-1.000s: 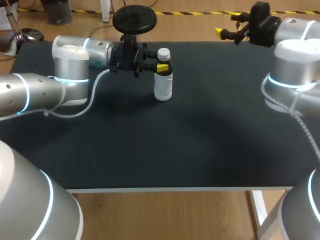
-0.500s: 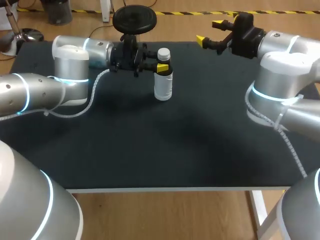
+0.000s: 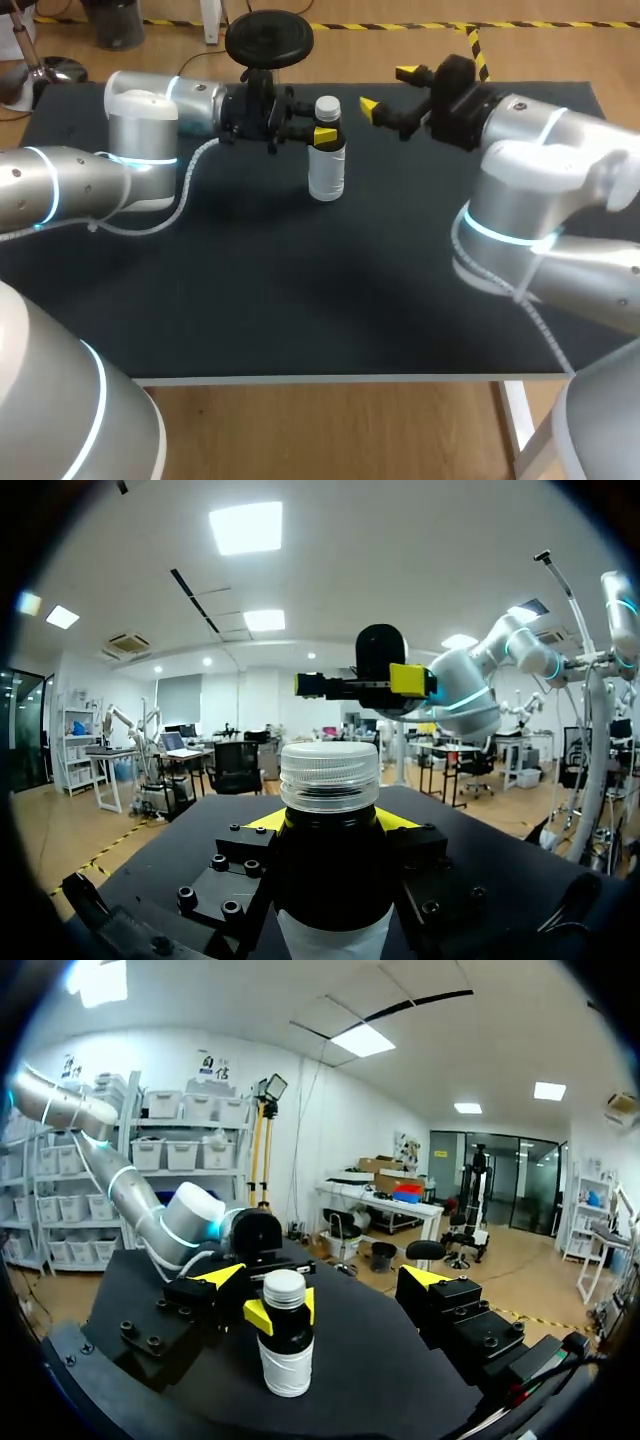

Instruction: Unscrew the bottle cap

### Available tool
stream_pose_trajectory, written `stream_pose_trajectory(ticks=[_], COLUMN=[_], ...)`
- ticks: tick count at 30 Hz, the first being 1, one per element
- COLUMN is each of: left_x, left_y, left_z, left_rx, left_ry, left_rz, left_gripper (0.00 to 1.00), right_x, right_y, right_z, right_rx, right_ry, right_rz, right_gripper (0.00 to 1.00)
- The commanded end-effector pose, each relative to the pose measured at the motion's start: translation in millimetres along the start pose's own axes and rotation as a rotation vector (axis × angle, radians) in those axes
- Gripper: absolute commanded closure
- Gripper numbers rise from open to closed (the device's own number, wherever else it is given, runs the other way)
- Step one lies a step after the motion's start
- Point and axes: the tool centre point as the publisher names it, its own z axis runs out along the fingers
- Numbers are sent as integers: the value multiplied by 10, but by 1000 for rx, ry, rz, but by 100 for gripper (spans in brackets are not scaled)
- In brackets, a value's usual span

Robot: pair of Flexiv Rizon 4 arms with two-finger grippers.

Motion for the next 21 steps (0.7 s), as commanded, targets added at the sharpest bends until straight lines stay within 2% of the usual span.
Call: stream_pose_trajectory(ticks=[1, 10, 21], left_x=[1, 1, 1], left_y=[-2, -2, -2], left_z=[9, 9, 9], left_rx=[-1, -1, -1], left_ry=[-2, -2, -2], left_rz=[1, 1, 1], left_gripper=[100, 100, 100], right_x=[126, 287, 542], right_y=[-11, 18, -101], right_z=[157, 342, 551], right_rx=[4, -20, -29], right_ry=[-146, -135, -103], right_rz=[6, 31, 62], right_gripper=[0, 0, 0])
